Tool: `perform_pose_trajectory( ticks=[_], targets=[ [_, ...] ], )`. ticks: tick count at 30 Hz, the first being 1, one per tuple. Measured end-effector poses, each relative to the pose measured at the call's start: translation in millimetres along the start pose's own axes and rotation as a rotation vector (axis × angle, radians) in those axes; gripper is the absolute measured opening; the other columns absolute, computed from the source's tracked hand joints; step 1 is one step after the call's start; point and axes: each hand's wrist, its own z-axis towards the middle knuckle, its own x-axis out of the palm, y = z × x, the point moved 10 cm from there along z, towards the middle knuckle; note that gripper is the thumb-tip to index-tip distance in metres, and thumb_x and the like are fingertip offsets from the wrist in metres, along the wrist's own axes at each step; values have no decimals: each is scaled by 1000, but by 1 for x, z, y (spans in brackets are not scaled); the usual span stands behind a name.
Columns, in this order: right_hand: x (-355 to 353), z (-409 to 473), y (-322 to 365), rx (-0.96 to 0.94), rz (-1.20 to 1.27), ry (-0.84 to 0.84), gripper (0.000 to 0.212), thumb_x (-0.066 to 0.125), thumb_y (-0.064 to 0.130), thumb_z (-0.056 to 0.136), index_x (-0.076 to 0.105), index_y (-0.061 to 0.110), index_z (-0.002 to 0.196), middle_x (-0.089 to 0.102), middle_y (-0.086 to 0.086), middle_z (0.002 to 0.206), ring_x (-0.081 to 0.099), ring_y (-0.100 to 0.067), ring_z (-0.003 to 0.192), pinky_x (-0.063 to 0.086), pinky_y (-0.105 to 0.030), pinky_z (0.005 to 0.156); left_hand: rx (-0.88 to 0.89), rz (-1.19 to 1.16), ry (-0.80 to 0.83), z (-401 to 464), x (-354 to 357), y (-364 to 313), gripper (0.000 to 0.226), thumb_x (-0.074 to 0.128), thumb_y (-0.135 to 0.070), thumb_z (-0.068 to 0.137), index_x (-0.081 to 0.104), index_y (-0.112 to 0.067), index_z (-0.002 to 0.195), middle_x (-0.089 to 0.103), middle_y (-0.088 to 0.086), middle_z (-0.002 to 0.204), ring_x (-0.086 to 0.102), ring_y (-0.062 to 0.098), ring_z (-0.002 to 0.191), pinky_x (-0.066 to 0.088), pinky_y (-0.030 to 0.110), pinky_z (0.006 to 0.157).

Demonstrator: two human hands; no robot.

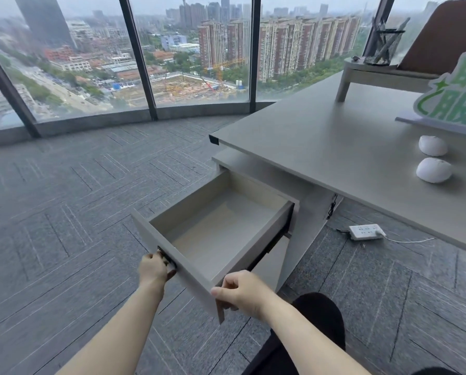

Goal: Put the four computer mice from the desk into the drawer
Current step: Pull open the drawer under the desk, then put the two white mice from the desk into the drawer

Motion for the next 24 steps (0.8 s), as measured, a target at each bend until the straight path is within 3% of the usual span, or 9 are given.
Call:
perform_pose_trajectory(
  ticks=[3, 6, 8, 10, 13, 16, 20, 24],
  targets=[
    [17, -3, 5, -3, -22, 58, 38, 67, 57, 74, 64, 19, 69, 75, -10, 85, 65, -16, 70, 57, -44, 79, -10, 18, -29, -4, -18, 2, 24, 40, -18, 98, 55, -2, 109, 63, 23, 117, 62, 37, 109, 58, 52, 81],
    [22, -8, 8, 2, -56, 67, 52, 62, 61, 76, 65, 10, 78, 75, -11, 89, 63, -15, 71, 57, -46, 79, 28, 161, -144, -18, -42, -13, 23, 43, -20, 93, 55, -3, 103, 57, 18, 113, 59, 36, 91, 53, 46, 76],
    [2, -12, 16, -13, -72, -32, 55, 56, 61, 81, 63, 6, 80, 72, -12, 83, 57, -14, 67, 55, -46, 71, 195, 379, -238, -36, -47, -50, 49, 39, -32, 86, 47, -5, 125, 54, 21, 127, 58, 41, 107, 49, 53, 91],
    [-40, -18, 26, -58, -71, -206, 42, 54, 46, 88, 61, 7, 77, 65, -7, 70, 52, -15, 60, 50, -42, 62, 472, 476, -226, -68, -20, -102, 51, 38, -33, 91, 43, -5, 134, 50, 22, 135, 50, 39, 121, 42, 53, 100],
    [-132, -41, 39, -110, -60, -536, 25, 54, 28, 91, 63, 13, 73, 66, -4, 65, 57, -18, 59, 50, -40, 62, 748, 545, -58, -111, 61, -156, 37, 40, -22, 98, 52, -4, 129, 53, 19, 133, 49, 34, 122, 39, 45, 98],
    [-229, -76, 39, -114, -93, -845, 17, 53, 19, 92, 69, 17, 86, 71, 1, 75, 61, -12, 69, 46, -21, 59, 894, 581, 201, -146, 169, -178, 29, 45, -21, 96, 60, -11, 119, 61, 11, 120, 56, 27, 113, 44, 41, 97],
    [-342, -123, 19, -50, -181, -1186, 19, 53, 15, 91, 66, 17, 104, 71, -8, 91, 65, -28, 85, 50, -34, 71, 962, 625, 496, -205, 313, -177, 25, 49, -19, 93, 65, -15, 113, 64, 6, 115, 60, 19, 103, 43, 31, 89],
    [-422, -146, -14, 130, -328, -1321, 36, 60, 21, 87, 57, 17, 123, 55, -13, 124, 50, -34, 111, 46, -41, 88, 977, 708, 733, -253, 441, -159, 26, 51, -20, 93, 64, -15, 114, 65, 10, 119, 62, 26, 109, 47, 34, 90]
  ],
)
